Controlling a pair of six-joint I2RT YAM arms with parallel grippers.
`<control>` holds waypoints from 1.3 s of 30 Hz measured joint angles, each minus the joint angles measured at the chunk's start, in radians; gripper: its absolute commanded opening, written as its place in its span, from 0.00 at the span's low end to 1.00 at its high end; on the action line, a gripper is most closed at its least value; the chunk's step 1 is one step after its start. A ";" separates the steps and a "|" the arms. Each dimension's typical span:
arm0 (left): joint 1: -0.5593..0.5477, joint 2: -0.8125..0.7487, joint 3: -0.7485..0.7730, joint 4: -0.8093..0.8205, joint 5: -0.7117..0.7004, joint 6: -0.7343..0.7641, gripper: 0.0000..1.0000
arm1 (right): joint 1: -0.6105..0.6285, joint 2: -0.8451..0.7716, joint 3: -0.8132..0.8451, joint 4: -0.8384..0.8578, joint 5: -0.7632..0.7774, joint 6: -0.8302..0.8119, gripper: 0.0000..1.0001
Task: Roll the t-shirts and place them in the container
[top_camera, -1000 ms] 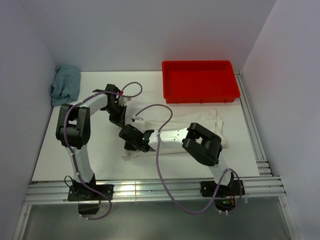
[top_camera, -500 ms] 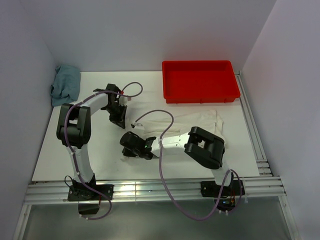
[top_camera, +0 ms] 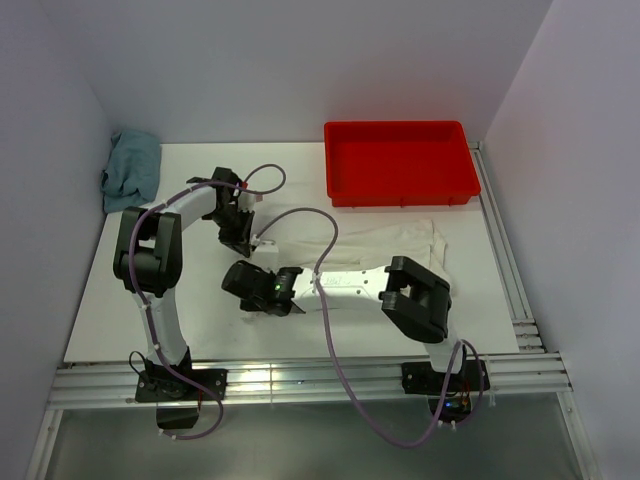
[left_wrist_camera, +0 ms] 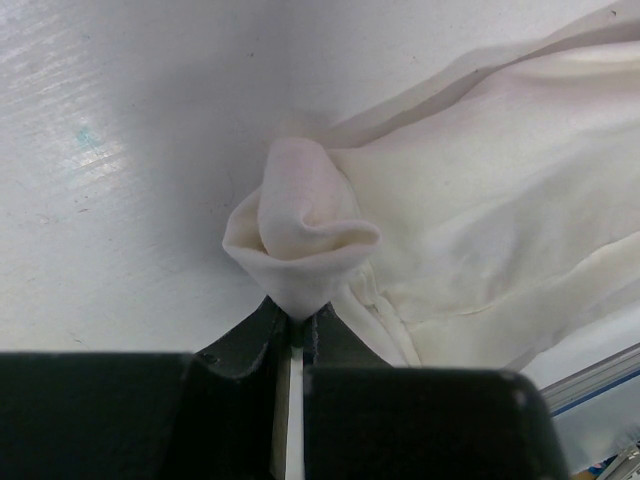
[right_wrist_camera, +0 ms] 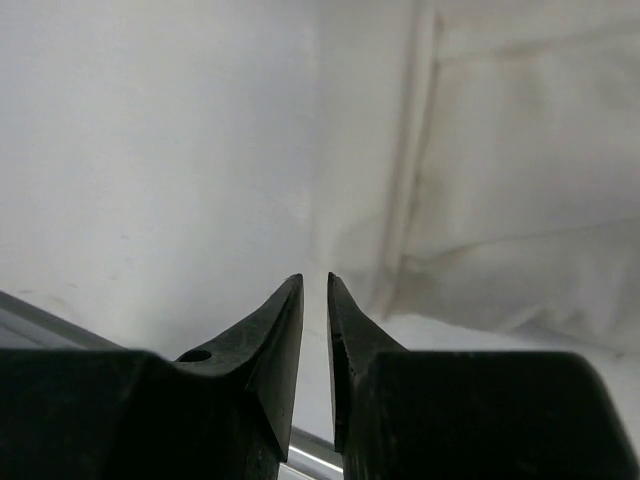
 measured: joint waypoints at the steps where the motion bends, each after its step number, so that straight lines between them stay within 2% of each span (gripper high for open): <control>1: 0.000 0.000 0.000 0.000 -0.001 0.000 0.01 | -0.001 0.004 0.039 -0.027 0.010 -0.012 0.23; 7: 0.000 0.000 0.002 -0.002 -0.002 0.000 0.00 | -0.030 0.092 0.308 -0.132 0.072 -0.064 0.26; 11: 0.000 0.002 0.004 -0.004 -0.003 0.000 0.00 | -0.060 0.182 0.395 -0.171 0.106 -0.090 0.28; 16: -0.001 0.002 0.006 -0.006 -0.004 0.000 0.00 | -0.081 0.333 0.521 -0.258 0.138 -0.109 0.37; 31: -0.008 0.002 0.009 -0.009 -0.018 0.000 0.00 | -0.084 0.390 0.597 -0.338 0.172 -0.125 0.55; 39: -0.008 0.002 0.010 -0.010 -0.020 0.000 0.01 | -0.084 0.425 0.662 -0.379 0.179 -0.140 0.57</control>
